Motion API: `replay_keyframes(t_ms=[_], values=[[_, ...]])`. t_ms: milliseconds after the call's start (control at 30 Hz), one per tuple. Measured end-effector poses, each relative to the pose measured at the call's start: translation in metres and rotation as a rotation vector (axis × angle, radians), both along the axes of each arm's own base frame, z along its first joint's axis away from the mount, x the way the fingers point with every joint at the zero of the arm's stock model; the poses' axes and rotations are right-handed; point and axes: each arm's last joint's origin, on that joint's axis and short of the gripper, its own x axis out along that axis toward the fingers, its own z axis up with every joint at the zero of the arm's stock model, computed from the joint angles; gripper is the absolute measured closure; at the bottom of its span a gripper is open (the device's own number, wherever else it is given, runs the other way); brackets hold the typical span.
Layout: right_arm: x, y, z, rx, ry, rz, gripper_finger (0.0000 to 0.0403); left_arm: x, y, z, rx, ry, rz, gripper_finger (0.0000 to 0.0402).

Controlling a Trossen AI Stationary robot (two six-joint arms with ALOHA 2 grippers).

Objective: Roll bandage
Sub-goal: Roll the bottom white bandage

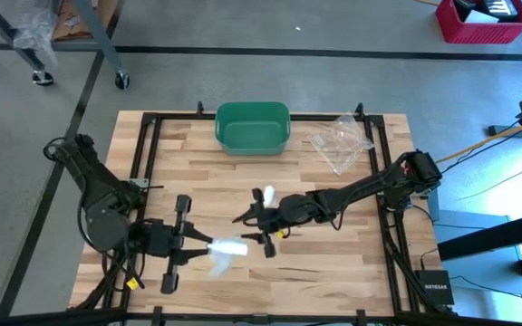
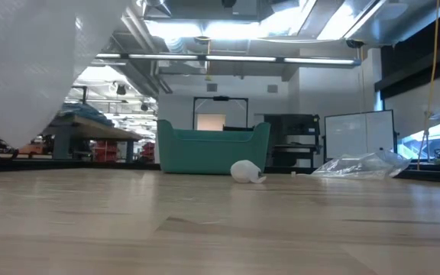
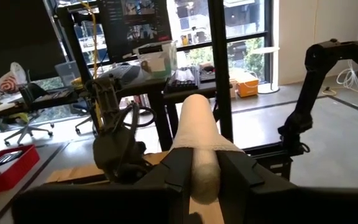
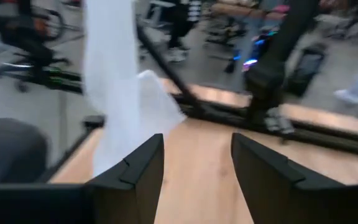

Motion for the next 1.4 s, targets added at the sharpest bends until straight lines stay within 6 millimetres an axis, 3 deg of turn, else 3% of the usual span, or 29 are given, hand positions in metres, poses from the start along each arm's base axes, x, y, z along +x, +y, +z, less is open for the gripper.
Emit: replay_keyframes(t_ms=[233,967,1200,1400], values=[[0.01,-0.001,-0.003,-0.009,-0.089,0.034,0.0214,0.006,-0.008,-0.007,0.03,0.017,-0.077,0.0357],[0.014,0.012,-0.03,0.158,0.113,0.296,0.0214,0.009,-0.013,-0.013,0.072,0.044,-0.084,0.0357],[0.016,0.013,-0.034,0.166,0.112,0.297,0.0214,0.009,-0.012,-0.014,0.073,0.048,-0.084,0.0357],[0.029,0.017,-0.045,0.164,0.112,0.297,0.0216,0.009,-0.013,-0.013,0.07,0.044,-0.084,0.0357]])
